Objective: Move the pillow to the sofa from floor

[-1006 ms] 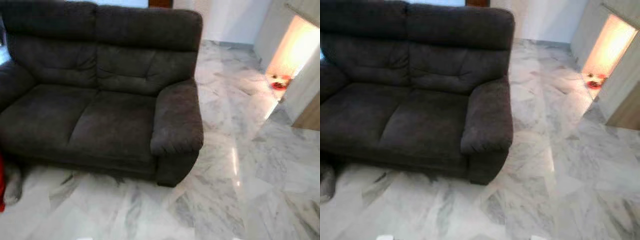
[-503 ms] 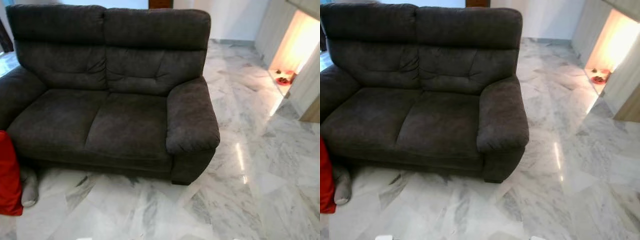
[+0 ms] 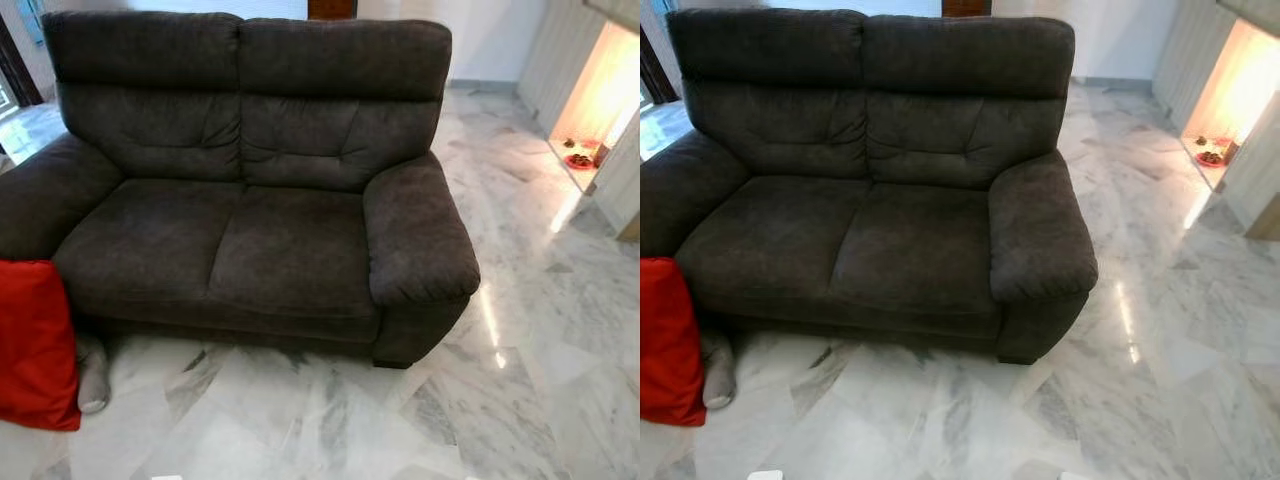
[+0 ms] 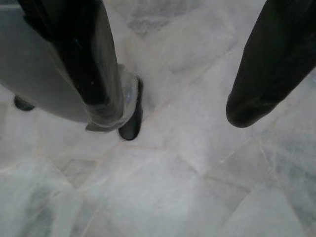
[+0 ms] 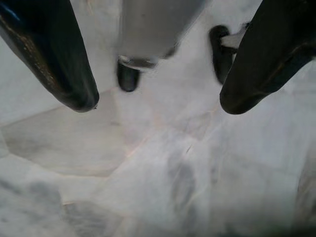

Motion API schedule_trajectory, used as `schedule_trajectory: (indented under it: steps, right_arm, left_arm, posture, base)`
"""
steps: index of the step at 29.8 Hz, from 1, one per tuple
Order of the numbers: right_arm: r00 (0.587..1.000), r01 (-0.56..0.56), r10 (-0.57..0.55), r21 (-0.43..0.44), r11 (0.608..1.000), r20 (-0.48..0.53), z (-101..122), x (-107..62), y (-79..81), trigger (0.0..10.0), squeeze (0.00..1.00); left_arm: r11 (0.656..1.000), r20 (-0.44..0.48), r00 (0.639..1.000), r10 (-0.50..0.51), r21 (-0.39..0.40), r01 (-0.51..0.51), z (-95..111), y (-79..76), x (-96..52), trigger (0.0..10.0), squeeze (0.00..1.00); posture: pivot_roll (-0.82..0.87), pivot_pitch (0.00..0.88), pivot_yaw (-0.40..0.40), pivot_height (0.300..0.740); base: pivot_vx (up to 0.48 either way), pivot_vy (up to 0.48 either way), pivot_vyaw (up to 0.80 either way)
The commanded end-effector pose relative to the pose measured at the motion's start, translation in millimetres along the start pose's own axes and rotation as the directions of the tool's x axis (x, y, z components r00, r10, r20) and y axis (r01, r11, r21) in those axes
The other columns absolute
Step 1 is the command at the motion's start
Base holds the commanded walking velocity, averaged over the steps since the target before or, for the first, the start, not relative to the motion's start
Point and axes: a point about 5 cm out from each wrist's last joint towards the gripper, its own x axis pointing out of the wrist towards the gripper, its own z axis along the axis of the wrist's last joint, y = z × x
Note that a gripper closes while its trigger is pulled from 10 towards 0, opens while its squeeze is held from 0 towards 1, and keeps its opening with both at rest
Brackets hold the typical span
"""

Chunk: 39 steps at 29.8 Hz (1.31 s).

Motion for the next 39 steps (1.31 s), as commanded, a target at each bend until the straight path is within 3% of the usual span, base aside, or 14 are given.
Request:
schedule_trajectory:
  steps: [1, 39]
  right_arm:
    - [1.0, -0.002, 0.002, -0.005, 1.0, -0.007, -2.2, -0.2, 1.1, 10.0, 0.0]
    - [1.0, -0.01, 0.01, -0.009, 1.0, 0.003, 1.3, 1.1, 5.1, 10.0, 0.0]
  left_arm:
    - [1.0, -0.03, 1.0, 0.004, -0.001, -0.004, -7.6, 2.0, -1.5, 10.0, 0.0]
    - [1.0, -0.03, 1.0, 0.001, -0.011, -0.001, -7.1, -0.3, -1.2, 10.0, 0.0]
  posture:
    - [0.09, 0.071, -0.009, 0.74]
    - [0.1, 0.093, -0.019, 0.74]
  base:
    - [0.0, 0.379, 0.0]
    - [0.0, 0.392, 0.0]
